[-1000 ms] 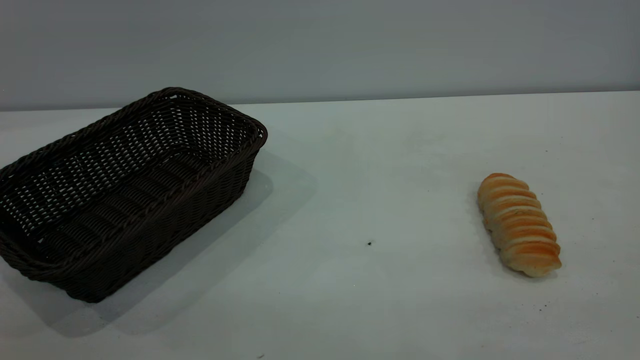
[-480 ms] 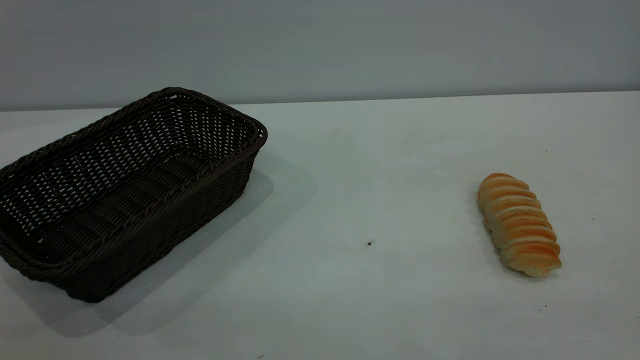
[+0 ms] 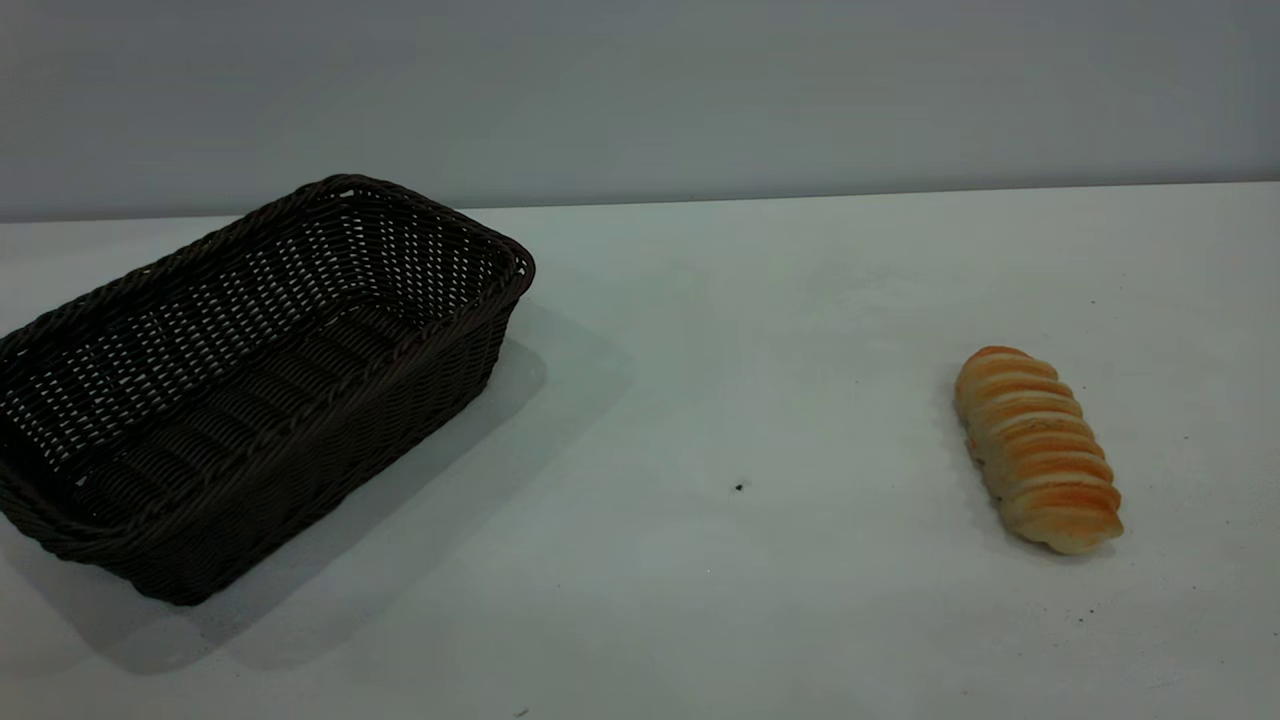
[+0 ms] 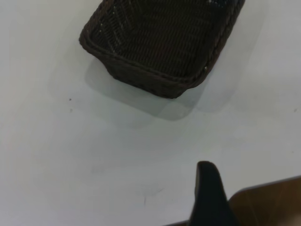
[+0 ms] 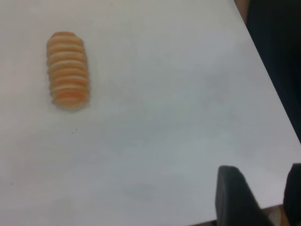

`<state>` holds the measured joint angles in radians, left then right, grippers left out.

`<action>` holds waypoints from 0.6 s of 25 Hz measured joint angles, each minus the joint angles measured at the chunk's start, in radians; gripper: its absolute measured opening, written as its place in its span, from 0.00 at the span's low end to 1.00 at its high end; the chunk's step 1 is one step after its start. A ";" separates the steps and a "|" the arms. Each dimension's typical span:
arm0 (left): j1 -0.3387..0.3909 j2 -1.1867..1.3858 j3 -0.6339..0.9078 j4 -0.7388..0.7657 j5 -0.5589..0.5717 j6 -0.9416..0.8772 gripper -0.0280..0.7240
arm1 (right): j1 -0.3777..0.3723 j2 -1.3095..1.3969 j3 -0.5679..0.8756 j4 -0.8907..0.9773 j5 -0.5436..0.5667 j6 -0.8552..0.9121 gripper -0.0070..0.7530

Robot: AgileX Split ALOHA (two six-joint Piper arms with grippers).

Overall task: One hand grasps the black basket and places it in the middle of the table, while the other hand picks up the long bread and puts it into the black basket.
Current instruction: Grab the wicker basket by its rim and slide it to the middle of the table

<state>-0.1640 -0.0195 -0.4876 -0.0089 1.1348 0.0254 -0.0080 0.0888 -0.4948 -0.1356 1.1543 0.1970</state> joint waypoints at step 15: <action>-0.003 0.102 -0.007 -0.028 -0.025 -0.135 0.76 | 0.235 0.003 0.000 0.025 -0.142 -0.012 0.32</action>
<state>-0.1674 0.0821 -0.4946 -0.0371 1.1102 -0.1094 0.2268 0.0913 -0.4948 -0.1111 1.0122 0.1853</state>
